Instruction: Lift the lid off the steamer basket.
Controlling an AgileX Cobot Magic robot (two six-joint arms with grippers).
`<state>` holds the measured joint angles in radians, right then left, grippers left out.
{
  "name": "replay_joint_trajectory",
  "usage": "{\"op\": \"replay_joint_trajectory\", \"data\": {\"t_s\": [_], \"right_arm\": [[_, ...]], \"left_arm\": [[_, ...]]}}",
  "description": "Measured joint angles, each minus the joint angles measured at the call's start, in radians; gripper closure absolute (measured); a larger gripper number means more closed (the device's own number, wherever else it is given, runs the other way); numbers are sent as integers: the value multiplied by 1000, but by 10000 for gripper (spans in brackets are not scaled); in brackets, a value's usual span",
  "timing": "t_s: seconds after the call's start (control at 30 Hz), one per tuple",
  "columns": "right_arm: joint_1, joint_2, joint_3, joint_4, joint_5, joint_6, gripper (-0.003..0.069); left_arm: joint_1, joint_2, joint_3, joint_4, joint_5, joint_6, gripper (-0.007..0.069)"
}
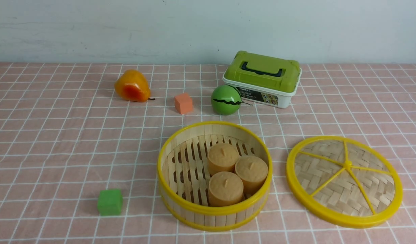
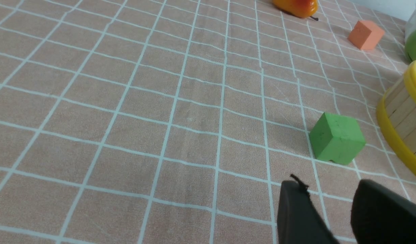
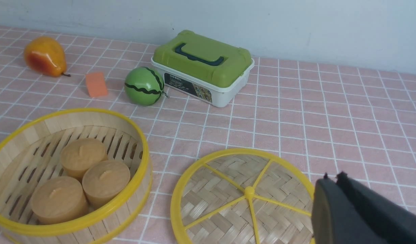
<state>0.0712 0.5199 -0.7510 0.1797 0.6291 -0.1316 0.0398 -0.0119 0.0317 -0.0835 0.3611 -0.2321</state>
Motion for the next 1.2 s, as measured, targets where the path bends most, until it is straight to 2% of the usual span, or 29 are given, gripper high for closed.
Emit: {"op": "replay_joint_trajectory", "data": {"t_s": [0.27, 0.43, 0.6, 0.83, 1.0, 1.2], "right_arm": [[-1, 0, 2, 0, -12, 0, 664], [-1, -56, 84, -2, -124, 0, 660], [3, -217, 313, -53, -294, 0, 659], [7, -416, 575, -164, -375, 4, 659], [0, -522, 735, -180, -368, 132, 659], [-46, -530, 778, -180, -300, 218, 680]], "left_arm": [[0, 0, 0, 0, 0, 0, 386], [0, 0, 0, 0, 0, 0, 386], [0, 0, 0, 0, 0, 0, 386], [0, 0, 0, 0, 0, 0, 386], [0, 0, 0, 0, 0, 0, 386], [0, 0, 0, 0, 0, 0, 386]]}}
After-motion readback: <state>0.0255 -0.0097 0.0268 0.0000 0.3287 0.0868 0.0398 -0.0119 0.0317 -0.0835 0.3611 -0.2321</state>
